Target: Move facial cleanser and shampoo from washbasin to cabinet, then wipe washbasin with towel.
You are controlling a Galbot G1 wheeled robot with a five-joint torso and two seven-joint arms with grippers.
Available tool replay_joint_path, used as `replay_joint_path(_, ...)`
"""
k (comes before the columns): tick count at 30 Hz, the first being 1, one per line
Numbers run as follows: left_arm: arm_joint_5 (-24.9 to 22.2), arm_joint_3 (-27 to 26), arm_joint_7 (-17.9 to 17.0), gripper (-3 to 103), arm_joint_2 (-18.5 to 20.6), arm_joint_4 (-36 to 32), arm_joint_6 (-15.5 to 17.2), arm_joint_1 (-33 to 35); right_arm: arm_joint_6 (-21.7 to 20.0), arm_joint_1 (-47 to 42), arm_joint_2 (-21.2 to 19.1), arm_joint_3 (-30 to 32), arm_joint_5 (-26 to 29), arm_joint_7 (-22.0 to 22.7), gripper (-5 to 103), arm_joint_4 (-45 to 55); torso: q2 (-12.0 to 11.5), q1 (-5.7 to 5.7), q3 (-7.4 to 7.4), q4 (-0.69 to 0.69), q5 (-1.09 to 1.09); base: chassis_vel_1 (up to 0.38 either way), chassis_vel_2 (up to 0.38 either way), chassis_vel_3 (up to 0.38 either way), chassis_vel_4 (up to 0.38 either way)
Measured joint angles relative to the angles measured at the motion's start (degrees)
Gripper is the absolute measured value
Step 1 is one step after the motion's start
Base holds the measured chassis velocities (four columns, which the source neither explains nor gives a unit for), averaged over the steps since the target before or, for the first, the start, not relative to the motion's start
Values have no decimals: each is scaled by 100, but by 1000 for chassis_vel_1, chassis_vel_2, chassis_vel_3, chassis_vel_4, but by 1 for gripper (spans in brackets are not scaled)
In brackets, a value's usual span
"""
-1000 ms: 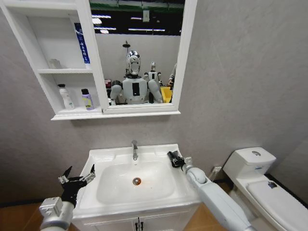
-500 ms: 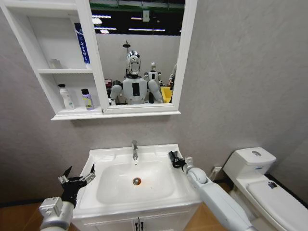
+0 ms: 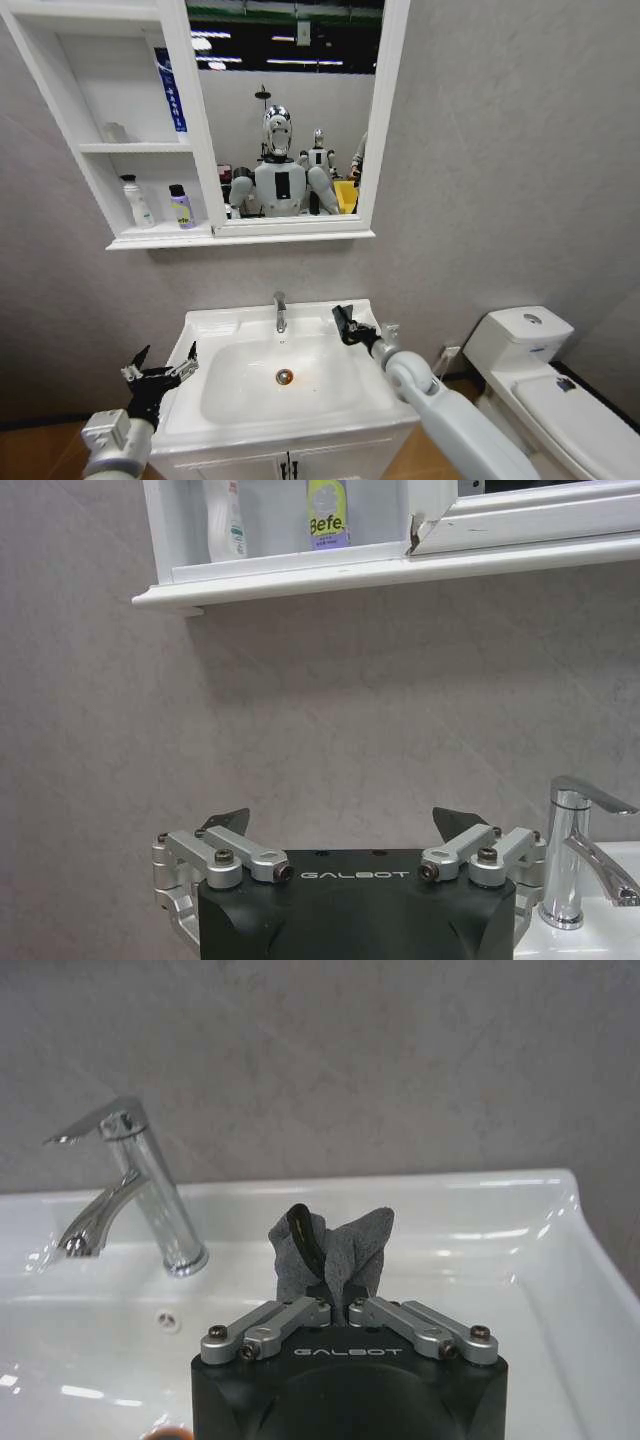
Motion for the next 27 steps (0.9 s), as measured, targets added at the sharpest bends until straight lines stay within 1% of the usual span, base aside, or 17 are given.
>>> replay_joint_path(1, 0, 0, 0, 100, 0, 0, 0, 0, 0, 0, 0, 0, 0, 0, 3, 0, 0, 0, 0, 0, 0, 0, 0, 0, 0)
replay_joint_path(4, 0, 0, 0, 100, 0, 0, 0, 0, -62, -34, 108, -325, 1, 259, 3, -103, 0, 0, 0, 1, 0, 0, 0, 0, 0)
replay_joint_path(9, 0, 0, 0, 100, 0, 0, 0, 0, -144, 15, 215, -493, 84, 403, 3, -240, 0, 0, 0, 0, 0, 0, 0, 0, 0)
replay_joint_path(11, 0, 0, 0, 100, 0, 0, 0, 0, -226, 151, 453, -744, 412, 721, 3, -530, 0, 0, 0, 1, 0, 0, 0, 0, 0)
replay_joint_path(12, 0, 0, 0, 100, 0, 0, 0, 0, -226, 151, 453, -744, 412, 721, 3, -530, 0, 0, 0, 1, 0, 0, 0, 0, 0)
replay_joint_path(14, 0, 0, 0, 100, 0, 0, 0, 0, -227, 227, 588, -851, 476, 826, 3, -779, 0, 0, 0, 1, 0, 0, 0, 0, 0)
replay_joint_path(15, 0, 0, 0, 100, 0, 0, 0, 0, -227, 227, 588, -851, 476, 826, 3, -779, 0, 0, 0, 1, 0, 0, 0, 0, 0)
replay_joint_path(16, 0, 0, 0, 100, 0, 0, 0, 0, -223, 275, 646, -891, 470, 855, 3, -995, 0, 0, 0, 2, 0, 0, 0, 0, 0)
replay_joint_path(19, 0, 0, 0, 100, 0, 0, 0, 0, -204, 277, 609, -882, 474, 861, 3, -1169, 0, 0, 0, 2, 1, 0, 0, 0, 0)
replay_joint_path(23, 0, 0, 0, 100, 0, 0, 0, 0, -166, 239, 509, -774, 461, 738, 3, -1375, 0, 0, 0, -1, -1, 0, 0, 0, 0)
replay_joint_path(25, 0, 0, 0, 100, 0, 0, 0, 0, -138, 253, 520, -751, 443, 634, 3, -1544, 0, 0, 0, 2, 2, 0, 0, 0, 0)
replay_joint_path(27, 0, 0, 0, 100, 0, 0, 0, 0, -139, 279, 570, -746, 454, 580, 3, -1662, 0, 0, -1, 2, 1, 0, 0, 0, 0)
